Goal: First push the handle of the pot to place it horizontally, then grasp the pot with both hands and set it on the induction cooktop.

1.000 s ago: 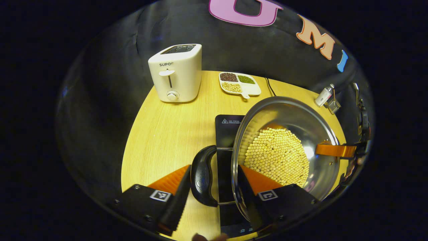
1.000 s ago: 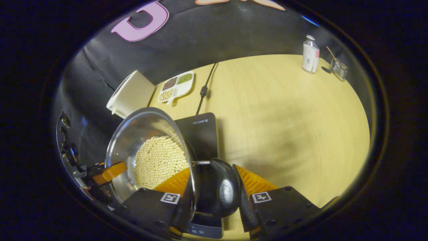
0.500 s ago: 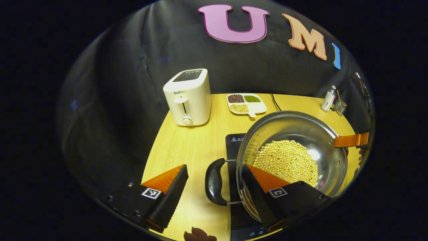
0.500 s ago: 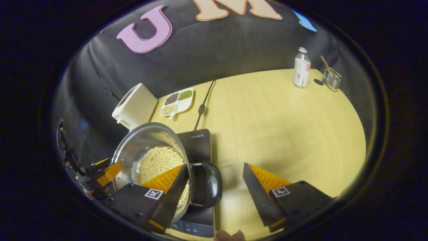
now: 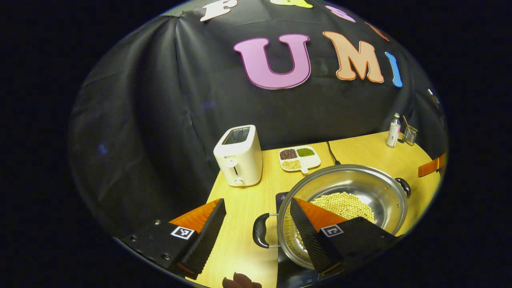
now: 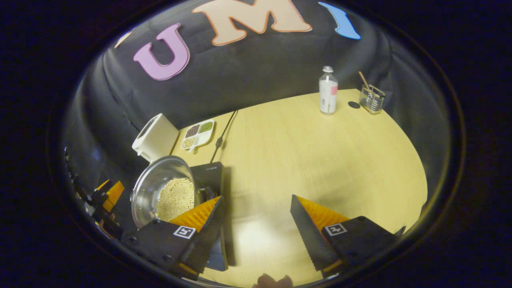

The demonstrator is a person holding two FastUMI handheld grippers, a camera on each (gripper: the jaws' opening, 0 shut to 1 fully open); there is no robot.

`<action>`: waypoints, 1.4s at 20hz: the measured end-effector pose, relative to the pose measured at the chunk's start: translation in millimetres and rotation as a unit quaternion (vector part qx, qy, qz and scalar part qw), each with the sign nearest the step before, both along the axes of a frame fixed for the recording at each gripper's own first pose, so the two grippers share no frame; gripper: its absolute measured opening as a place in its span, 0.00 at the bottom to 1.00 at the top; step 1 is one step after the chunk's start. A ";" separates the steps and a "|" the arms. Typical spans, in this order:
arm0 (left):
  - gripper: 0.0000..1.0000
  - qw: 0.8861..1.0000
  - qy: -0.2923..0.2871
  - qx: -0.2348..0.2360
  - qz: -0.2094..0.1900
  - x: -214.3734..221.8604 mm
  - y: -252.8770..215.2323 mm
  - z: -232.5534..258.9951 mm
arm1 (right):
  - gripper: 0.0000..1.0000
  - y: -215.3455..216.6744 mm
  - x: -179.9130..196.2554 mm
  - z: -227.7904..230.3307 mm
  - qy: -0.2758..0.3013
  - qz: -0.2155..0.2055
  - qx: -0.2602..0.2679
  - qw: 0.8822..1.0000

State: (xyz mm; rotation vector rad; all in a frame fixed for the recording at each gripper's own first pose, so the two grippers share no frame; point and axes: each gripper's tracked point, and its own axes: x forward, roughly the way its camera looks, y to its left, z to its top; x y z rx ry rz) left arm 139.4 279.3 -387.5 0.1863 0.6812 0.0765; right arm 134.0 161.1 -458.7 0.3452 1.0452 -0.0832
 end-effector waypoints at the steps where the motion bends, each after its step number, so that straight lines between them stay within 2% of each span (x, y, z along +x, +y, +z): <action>1: 0.99 1.000 -0.015 0.010 -0.006 -1.9 -10.5 15.1 | 0.93 -12.2 0.9 5.4 -0.010 -0.004 0.003 1.000; 4: 0.98 0.997 -0.051 0.053 -0.019 -10.0 -48.9 64.1 | 0.92 -49.7 -5.3 26.1 -0.036 0.001 0.022 0.999; 5: 0.98 0.996 -0.065 0.062 -0.018 -13.1 -63.2 78.8 | 1.00 -65.9 -7.8 34.4 -0.047 0.005 0.024 0.999; 6: 0.98 0.995 -0.071 0.064 -0.012 -18.3 -79.6 90.3 | 0.92 -83.7 -12.5 42.5 -0.056 0.006 0.027 0.998; 7: 0.98 0.996 -0.071 0.055 -0.006 -29.2 -101.9 99.9 | 1.00 -101.7 -16.5 49.2 -0.066 0.005 0.029 0.997; 8: 0.98 0.997 -0.072 0.036 0.000 -38.8 -127.6 108.1 | 0.92 -119.0 -22.2 57.0 -0.079 0.005 0.033 0.996; 10: 0.98 0.997 -0.081 0.008 0.016 -52.9 -170.4 123.9 | 0.92 -143.8 -30.8 70.0 -0.119 0.013 0.037 0.992; 12: 1.00 0.993 -0.105 -0.011 0.043 -67.2 -205.2 153.0 | 0.92 -160.5 -29.6 100.8 -0.199 0.024 0.029 0.979; 13: 0.98 0.991 -0.120 -0.029 0.053 -70.7 -224.5 167.5 | 0.91 -170.3 -28.3 118.8 -0.224 0.031 0.020 0.974; 14: 1.00 0.987 -0.140 -0.050 0.055 -72.5 -244.4 184.6 | 1.00 -171.1 -33.2 139.6 -0.253 0.042 0.016 0.966; 15: 0.98 0.983 -0.164 -0.064 0.048 -68.5 -260.9 205.8 | 0.92 -174.2 -34.0 163.1 -0.289 0.048 0.003 0.956; 17: 0.98 0.976 -0.205 -0.068 0.027 -57.0 -283.4 243.5 | 0.92 -187.0 -33.2 216.9 -0.361 0.047 -0.036 0.931; 19: 0.98 0.970 -0.234 -0.069 0.015 -51.8 -298.1 272.9 | 0.92 -195.2 -36.4 267.0 -0.409 0.046 -0.060 0.910; 20: 1.00 0.966 -0.248 -0.075 0.012 -51.7 -304.1 287.0 | 0.91 -191.7 -39.7 283.8 -0.422 0.050 -0.064 0.903; 22: 0.97 0.957 -0.275 -0.094 0.018 -55.0 -308.0 314.3 | 0.92 -195.5 -39.8 304.4 -0.428 0.050 -0.072 0.899; 24: 1.00 0.952 -0.281 -0.120 0.021 -64.6 -306.9 324.0 | 0.92 -201.9 -40.0 335.7 -0.445 0.041 -0.080 0.891; 25: 0.97 0.952 -0.281 -0.122 0.020 -72.3 -301.7 326.2 | 0.92 -203.0 -42.5 350.7 -0.456 0.035 -0.084 0.885; 28: 0.99 0.954 -0.286 -0.092 0.011 -87.9 -280.4 332.6 | 0.91 -194.9 -46.5 381.9 -0.483 0.033 -0.102 0.869</action>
